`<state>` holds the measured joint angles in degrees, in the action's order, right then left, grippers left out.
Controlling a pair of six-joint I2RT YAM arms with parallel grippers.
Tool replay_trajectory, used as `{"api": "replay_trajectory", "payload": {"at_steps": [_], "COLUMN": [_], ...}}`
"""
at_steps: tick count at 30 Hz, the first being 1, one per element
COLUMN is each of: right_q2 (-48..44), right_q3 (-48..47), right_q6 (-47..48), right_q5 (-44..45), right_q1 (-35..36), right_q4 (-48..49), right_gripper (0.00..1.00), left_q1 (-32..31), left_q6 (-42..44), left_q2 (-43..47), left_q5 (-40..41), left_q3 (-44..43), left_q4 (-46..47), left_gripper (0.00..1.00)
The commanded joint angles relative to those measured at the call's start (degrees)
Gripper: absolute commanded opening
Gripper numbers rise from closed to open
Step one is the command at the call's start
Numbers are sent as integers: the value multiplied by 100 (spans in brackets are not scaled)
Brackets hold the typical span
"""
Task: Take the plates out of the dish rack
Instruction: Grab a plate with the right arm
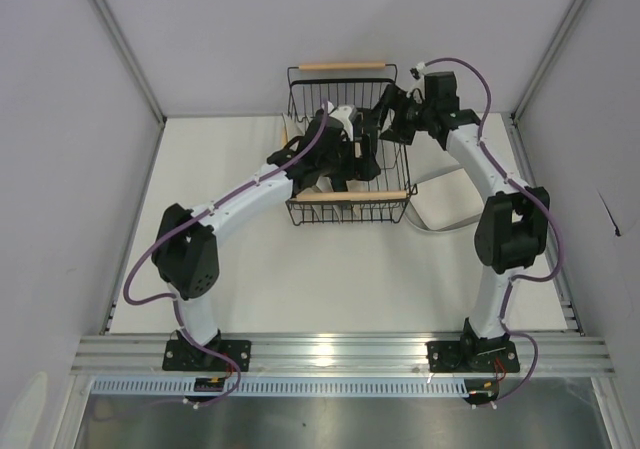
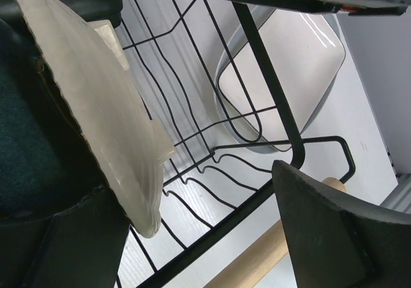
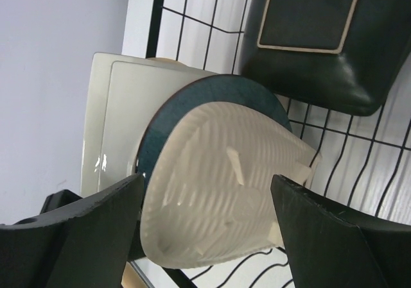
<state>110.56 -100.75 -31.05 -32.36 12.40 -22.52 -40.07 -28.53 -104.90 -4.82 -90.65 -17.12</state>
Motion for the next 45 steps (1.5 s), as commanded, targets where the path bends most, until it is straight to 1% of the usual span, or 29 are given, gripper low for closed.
{"api": "replay_trajectory", "payload": {"at_steps": [1, 5, 8, 12, 16, 19, 22, 23, 25, 26, 27, 28, 29, 30, 31, 33, 34, 38, 40, 41, 43, 45], "right_q2": [176, 334, 536, 905, 1029, 1064, 1055, 1055, 1011, 985, 924, 888, 862, 827, 766, 712, 677, 625, 616, 607, 607, 624], "right_q3": [-620, -1121, -1464, -2219, -2344, -2344, -2274, -2221, -2177, -2160, -2142, -2151, -2142, -2151, -2151, -2159, -2159, -2194, -2247, -2291, -2440, -2572], "right_q6": [257, 424, 652, 1039, 1259, 1373, 1444, 1461, 1514, 1549, 1601, 1619, 1637, 1654, 1724, 1804, 1856, 2006, 2059, 2120, 2199, 2304], "right_q5": [28, 63, 238, 764, 1091, 1442, 1618, 1662, 1811, 1986, 2084, 2172, 2259, 2443, 2506, 2655, 2691, 3006, 3139, 3374, 3639, 4130], "right_q1": [122, 201, 323, 526, 658, 737, 746, 755, 807, 825, 842, 877, 895, 921, 922, 948, 948, 992, 1053, 1088, 1203, 1290], "right_q4": [-558, -894, -1376, -2315, -2651, -2854, -2942, -2951, -2994, -3021, -3056, -3082, -3100, -3152, -3170, -3240, -3258, -3372, -3478, -3530, -3662, -3811], "right_gripper": [88, 91, 93, 95, 96, 93, 83, 76, 70, 65, 65, 61, 60, 57, 51, 44, 36, 21, 16, 16, 12, 11], "left_q1": [-44, -106, -132, -211, -238, -238, -246, -238, -238, -238, -238, -238, -229, -229, -229, -194, -194, -176, -141, -115, -88, -27], "left_q6": [-47, 32, 58, 85, 85, 76, 85, 94, 102, 120, 111, 111, 103, 94, 50, 6, -38, -64, -56, -47, -38, -38], "left_q2": [330, 260, 190, 111, 40, 14, 66, 93, 189, 242, 390, 470, 584, 776, 900, 1138, 1443, 2209, 2482, 2753, 2983, 3273], "left_q5": [-291, -493, -643, -766, -862, -863, -810, -793, -731, -687, -556, -494, -433, -302, -239, -108, 41, 464, 718, 763, 842, 904], "left_q3": [-101, -251, -383, -506, -611, -629, -594, -577, -550, -524, -489, -384, -348, -304, -234, -155, -24, 327, 556, 636, 863, 1005], "left_q4": [262, 192, 148, 148, 157, 139, 113, 87, 25, -1, -1, 7, -1, -19, -62, -98, -107, -98, -98, -107, -116, -107], "left_gripper": [89, 89, 88, 88, 89, 88, 88, 89, 88, 88, 89, 89, 89, 89, 89, 89, 89, 92, 92, 93, 93, 94]}}
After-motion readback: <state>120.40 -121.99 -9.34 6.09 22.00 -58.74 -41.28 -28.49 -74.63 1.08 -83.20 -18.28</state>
